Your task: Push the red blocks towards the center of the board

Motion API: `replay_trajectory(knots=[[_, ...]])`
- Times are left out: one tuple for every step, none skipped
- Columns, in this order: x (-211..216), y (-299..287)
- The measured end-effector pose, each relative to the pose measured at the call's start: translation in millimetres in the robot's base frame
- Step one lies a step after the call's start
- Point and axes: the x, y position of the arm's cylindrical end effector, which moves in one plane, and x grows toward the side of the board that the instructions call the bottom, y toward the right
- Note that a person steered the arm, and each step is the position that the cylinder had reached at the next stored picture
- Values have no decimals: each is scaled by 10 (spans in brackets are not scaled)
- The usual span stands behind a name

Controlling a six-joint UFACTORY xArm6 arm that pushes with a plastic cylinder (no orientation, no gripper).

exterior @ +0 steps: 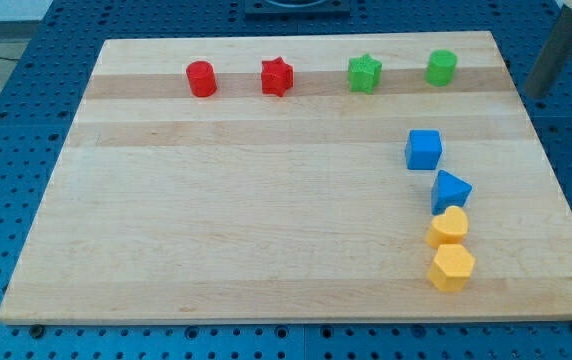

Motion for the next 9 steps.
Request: replay_trajectory(knots=[[0, -3], [-40, 25], [-443, -4], [-630, -305], [-712, -563], [-747, -726], [-747, -942], [-754, -1433], [-760, -1848]])
